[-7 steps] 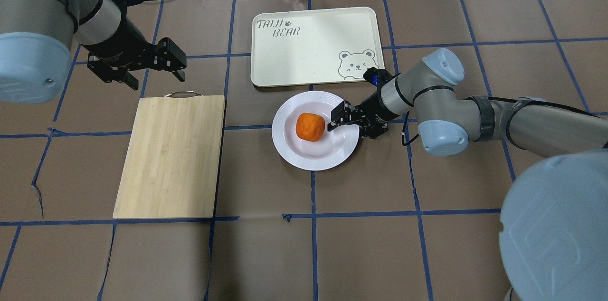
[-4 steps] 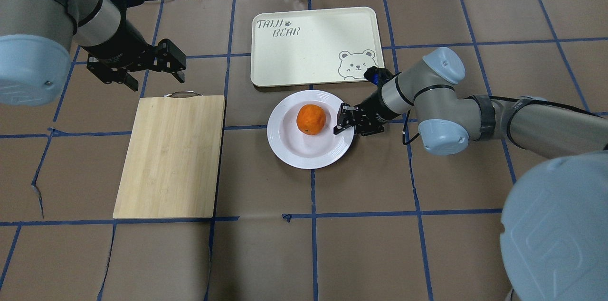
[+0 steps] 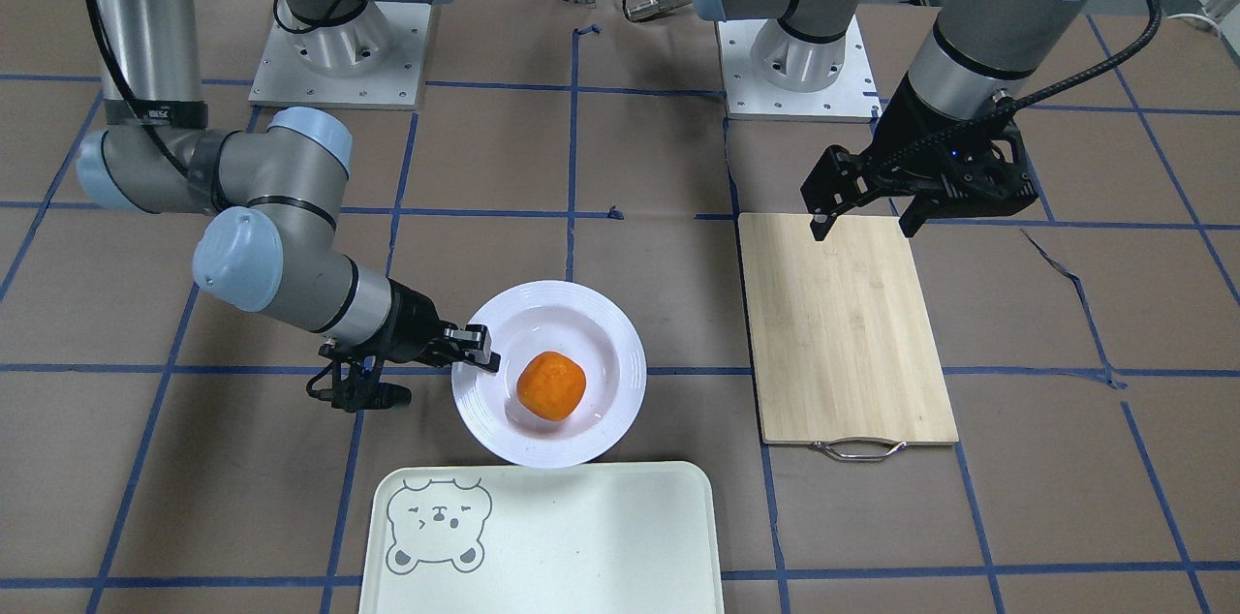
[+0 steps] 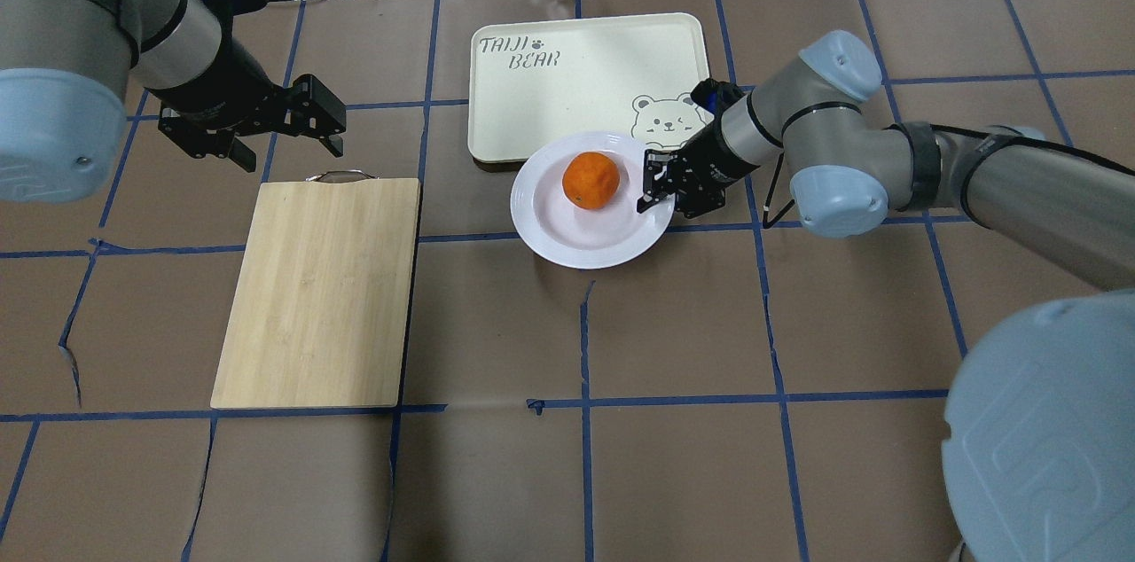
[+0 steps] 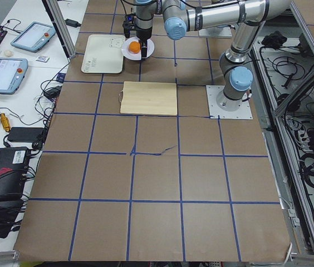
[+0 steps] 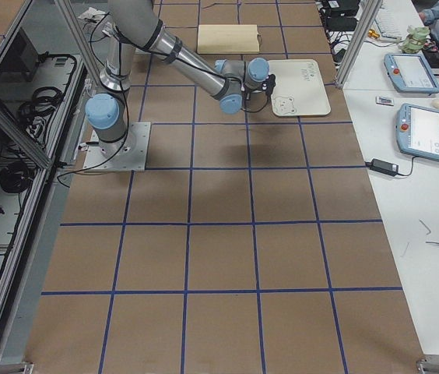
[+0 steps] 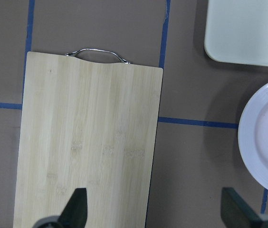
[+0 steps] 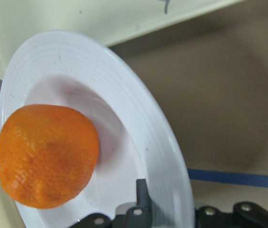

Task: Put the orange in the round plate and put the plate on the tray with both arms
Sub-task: 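Slide the plate with the orange onto the cream bear tray with the right gripper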

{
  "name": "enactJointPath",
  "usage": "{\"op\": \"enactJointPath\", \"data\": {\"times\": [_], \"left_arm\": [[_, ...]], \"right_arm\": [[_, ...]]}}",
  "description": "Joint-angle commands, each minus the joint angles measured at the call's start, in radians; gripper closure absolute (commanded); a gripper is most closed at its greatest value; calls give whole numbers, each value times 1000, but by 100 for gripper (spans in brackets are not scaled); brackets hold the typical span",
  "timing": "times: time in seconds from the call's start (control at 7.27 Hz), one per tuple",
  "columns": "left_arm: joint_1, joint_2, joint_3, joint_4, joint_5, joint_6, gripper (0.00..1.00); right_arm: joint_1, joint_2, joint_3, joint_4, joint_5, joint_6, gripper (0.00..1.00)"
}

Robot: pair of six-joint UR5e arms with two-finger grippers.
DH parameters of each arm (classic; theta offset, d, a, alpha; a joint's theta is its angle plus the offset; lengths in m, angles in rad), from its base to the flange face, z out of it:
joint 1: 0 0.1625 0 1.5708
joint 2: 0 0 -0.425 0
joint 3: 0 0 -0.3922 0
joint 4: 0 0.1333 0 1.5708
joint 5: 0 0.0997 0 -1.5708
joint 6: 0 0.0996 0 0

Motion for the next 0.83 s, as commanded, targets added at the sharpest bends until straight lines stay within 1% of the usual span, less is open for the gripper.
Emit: {"op": "enactJointPath", "data": {"times": [0.0,0.28,0.41,0.55,0.69], "left_arm": [[0,0,0,0,1,0,0],[-2,0,0,1,-3,0,0],[-2,0,0,1,-4,0,0],[-2,0,0,1,-4,0,0],[-2,0,0,0,-2,0,0]], "right_arm": [[-1,75,-255,130,5,26,100],[2,306,-484,120,8,31,100],[2,376,-568,118,0,31,100],[2,408,-587,118,-1,33,100],[2,409,-589,118,-3,33,100]]}}
